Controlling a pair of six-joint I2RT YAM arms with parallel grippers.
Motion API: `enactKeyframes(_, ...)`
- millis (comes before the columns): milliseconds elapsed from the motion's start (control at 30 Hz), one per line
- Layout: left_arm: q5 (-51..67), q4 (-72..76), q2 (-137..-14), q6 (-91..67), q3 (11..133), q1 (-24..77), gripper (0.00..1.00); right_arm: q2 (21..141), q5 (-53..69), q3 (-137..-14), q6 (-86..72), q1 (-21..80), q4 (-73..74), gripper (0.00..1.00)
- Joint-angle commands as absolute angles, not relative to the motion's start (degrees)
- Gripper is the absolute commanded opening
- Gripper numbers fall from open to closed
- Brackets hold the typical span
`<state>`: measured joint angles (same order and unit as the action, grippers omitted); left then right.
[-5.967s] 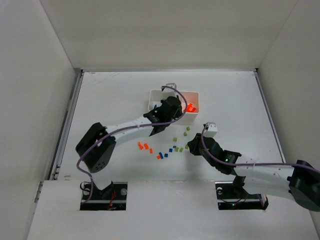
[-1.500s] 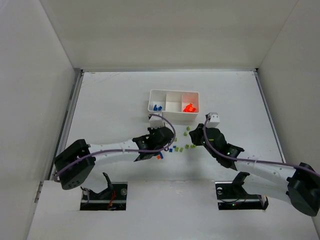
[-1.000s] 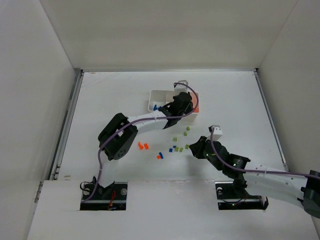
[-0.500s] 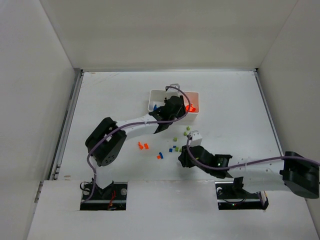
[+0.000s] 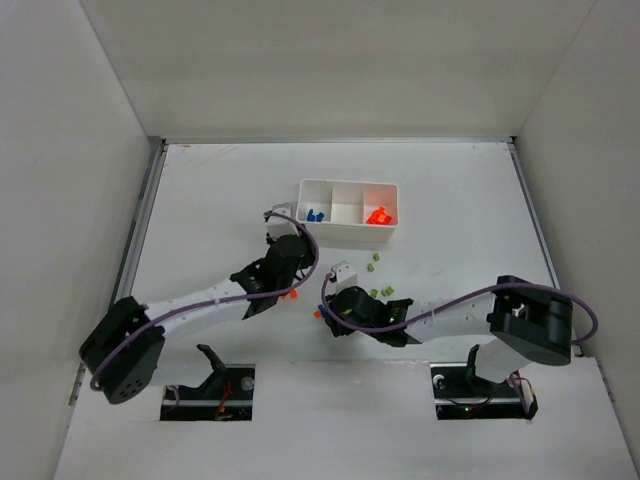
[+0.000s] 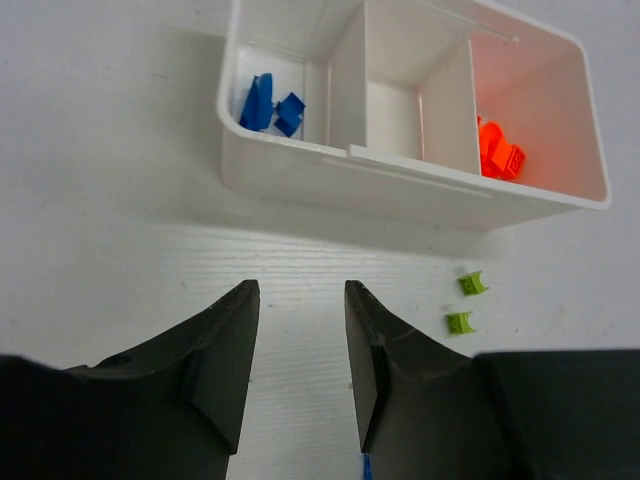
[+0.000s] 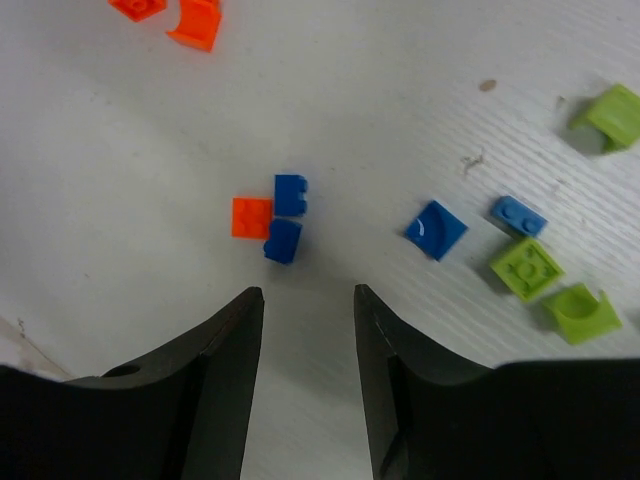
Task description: Sort the legos into containers by color
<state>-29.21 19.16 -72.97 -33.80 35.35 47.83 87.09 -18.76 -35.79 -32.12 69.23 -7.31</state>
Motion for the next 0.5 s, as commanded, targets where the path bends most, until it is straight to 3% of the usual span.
enactKeyframes(0, -32.17, 19.87, -65.93, -35.51, 31.83, 46.19, 0.37, 90.25, -18.28, -39.72, -29.97, 69.92, -8.79, 0.47)
enactKeyframes(200, -32.17, 15.03, -56.88, -36.91, 26.99, 43.73, 0.39, 94.65, -20.47, -42.36, -29.88, 69.74, -7.65, 0.40)
enactKeyframes(367, -31.38, 10.99, -51.86, -37.79, 24.18, 41.88, 0.39, 95.45, -24.34, -44.29, -29.10, 69.74, -5.28, 0.26)
enactKeyframes(467, -31.38, 8.80, -49.22, -38.93, 22.24, 41.44, 0.39, 94.58, -25.31, -45.35, -28.21, 69.74, -2.73, 0.22)
